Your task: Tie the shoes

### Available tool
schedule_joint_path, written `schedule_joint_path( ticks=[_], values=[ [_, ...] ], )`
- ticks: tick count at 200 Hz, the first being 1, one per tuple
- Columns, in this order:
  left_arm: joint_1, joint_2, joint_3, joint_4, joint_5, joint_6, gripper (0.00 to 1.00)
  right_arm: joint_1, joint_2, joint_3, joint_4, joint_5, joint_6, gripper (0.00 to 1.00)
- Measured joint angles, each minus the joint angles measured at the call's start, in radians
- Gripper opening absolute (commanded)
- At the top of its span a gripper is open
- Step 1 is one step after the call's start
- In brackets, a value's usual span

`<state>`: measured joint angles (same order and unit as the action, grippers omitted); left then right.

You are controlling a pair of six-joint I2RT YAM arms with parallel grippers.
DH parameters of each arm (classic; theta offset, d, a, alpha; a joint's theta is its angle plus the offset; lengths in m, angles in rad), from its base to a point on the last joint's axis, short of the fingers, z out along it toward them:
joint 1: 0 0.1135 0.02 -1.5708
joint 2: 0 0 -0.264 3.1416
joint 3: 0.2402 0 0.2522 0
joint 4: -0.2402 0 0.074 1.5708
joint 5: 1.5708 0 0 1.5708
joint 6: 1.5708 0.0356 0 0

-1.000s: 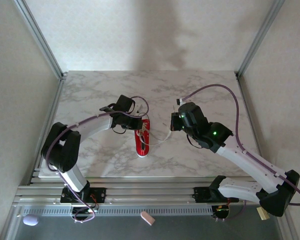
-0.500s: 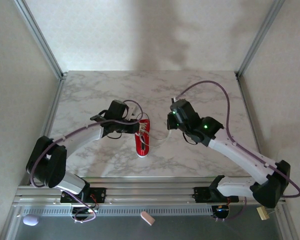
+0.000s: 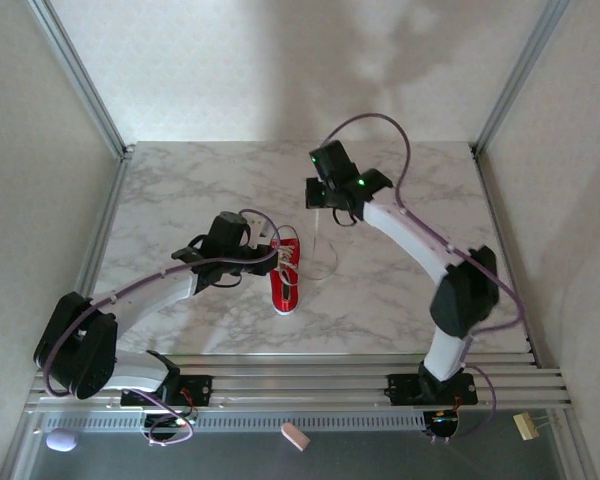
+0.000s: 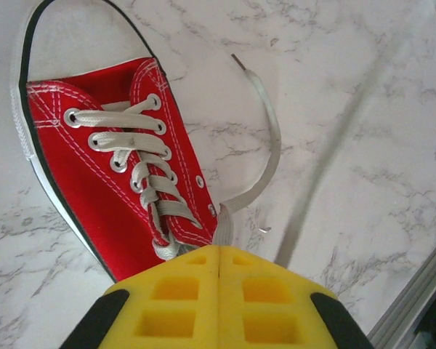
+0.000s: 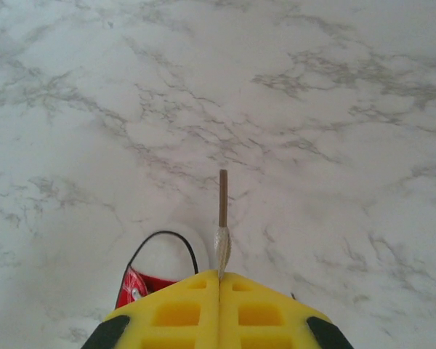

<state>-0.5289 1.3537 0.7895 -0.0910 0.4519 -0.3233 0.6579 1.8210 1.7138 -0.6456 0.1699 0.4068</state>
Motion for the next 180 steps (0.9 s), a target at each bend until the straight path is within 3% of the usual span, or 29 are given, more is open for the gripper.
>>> schedule_joint_path(
  ticks=[75,103,140,160,180],
  values=[
    [-0.02,-0.009,-0.006,0.031,-0.034,-0.014,0.0,-0.027,0.486,0.418,-0.117,-0.093,-0.023,0.0],
    [-0.029,-0.009,-0.015,0.051,-0.04,-0.021,0.0,-0.028,0.575,0.483,-0.183,-0.095,-0.025,0.22],
    [-0.039,-0.009,-0.044,0.066,-0.049,-0.032,0.0,-0.032,0.571,0.485,-0.237,-0.054,-0.029,0.45],
    [-0.04,-0.009,-0.056,0.073,-0.051,-0.04,0.0,-0.034,0.486,0.386,-0.214,-0.004,-0.038,0.42],
    [-0.04,-0.009,-0.063,0.085,-0.053,-0.046,0.0,-0.035,0.312,0.171,-0.175,0.043,-0.026,0.35]
  ],
)
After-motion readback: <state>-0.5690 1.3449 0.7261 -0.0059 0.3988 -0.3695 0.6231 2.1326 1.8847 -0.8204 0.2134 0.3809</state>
